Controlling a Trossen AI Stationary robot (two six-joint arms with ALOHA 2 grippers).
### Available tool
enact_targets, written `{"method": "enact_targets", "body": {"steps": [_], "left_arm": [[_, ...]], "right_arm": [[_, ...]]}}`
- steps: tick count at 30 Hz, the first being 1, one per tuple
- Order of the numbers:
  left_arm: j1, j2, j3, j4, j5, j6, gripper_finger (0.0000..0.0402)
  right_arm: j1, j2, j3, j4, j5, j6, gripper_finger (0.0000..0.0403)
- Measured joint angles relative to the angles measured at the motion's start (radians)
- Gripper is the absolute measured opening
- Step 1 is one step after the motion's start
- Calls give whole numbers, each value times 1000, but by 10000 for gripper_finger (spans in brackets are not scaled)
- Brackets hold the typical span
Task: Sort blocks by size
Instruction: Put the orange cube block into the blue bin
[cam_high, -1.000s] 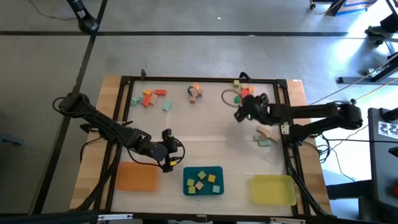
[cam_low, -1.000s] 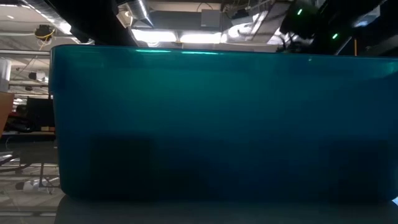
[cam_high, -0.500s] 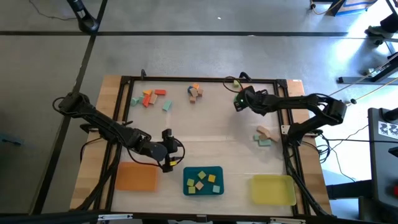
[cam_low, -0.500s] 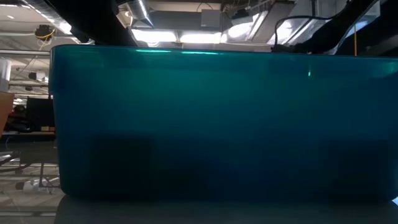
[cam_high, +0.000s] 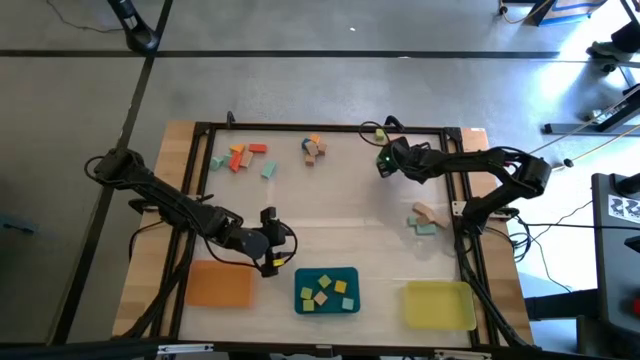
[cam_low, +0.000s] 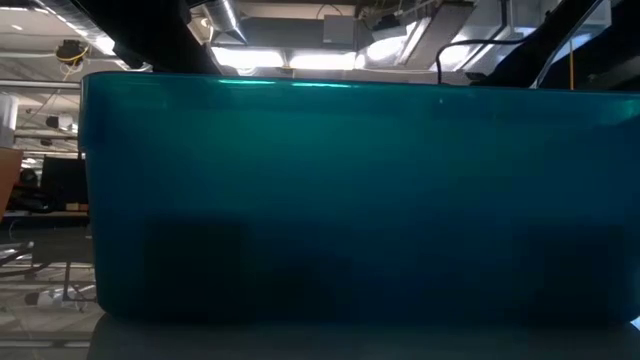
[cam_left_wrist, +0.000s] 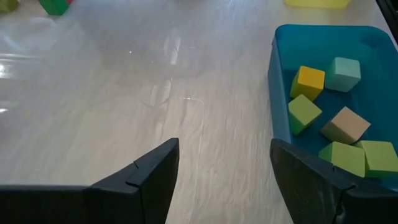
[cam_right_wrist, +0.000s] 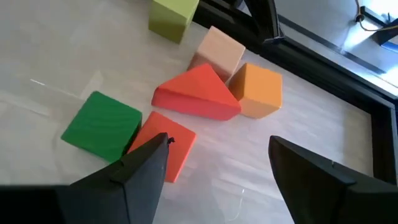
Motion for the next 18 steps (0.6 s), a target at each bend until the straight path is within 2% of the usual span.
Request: {"method": "enact_targets", "body": {"steps": [9,18], "left_arm": [[0,0,0,0,0,0,237],[0,0,0,0,0,0,237]], "right_arm": [[124,-34,-2,-110,-6,10,275],[270,-115,-8,-198,-38,115,275]]}}
